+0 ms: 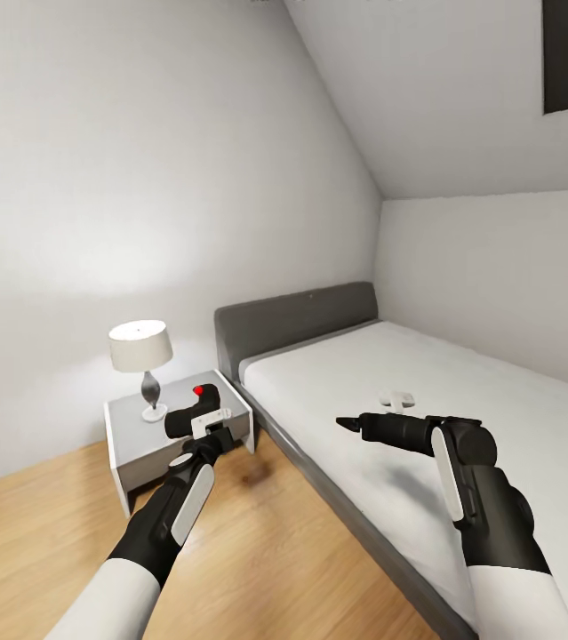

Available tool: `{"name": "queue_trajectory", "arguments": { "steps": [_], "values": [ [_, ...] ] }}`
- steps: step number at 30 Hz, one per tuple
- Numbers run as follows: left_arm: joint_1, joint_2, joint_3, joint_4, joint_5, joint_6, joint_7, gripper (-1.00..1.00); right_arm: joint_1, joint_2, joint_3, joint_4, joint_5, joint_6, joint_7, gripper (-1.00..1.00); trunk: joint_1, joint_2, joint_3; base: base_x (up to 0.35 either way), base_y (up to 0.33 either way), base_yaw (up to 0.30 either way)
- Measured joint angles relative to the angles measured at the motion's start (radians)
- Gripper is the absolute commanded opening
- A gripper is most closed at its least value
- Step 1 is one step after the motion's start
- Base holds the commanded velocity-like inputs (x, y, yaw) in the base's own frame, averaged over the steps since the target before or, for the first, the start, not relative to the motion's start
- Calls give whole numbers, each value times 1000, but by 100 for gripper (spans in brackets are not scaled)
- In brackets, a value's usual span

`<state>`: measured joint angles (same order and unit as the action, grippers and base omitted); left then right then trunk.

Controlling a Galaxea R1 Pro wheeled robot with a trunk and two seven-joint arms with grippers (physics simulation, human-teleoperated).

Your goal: Attach the digital camera to the camera tripod in the bedroom.

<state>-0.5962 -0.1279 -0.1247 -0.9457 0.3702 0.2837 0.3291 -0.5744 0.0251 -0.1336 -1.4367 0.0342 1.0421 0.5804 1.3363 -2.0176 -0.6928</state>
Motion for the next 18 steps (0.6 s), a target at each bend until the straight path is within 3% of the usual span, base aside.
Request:
{"name": "queue_trajectory", "arguments": {
  "steps": [18],
  "values": [
    [0,0,0,0,0,0,0,-100,0,1,1,4,1,0,0,100,-69,126,56,0,0,0]
  ]
}}
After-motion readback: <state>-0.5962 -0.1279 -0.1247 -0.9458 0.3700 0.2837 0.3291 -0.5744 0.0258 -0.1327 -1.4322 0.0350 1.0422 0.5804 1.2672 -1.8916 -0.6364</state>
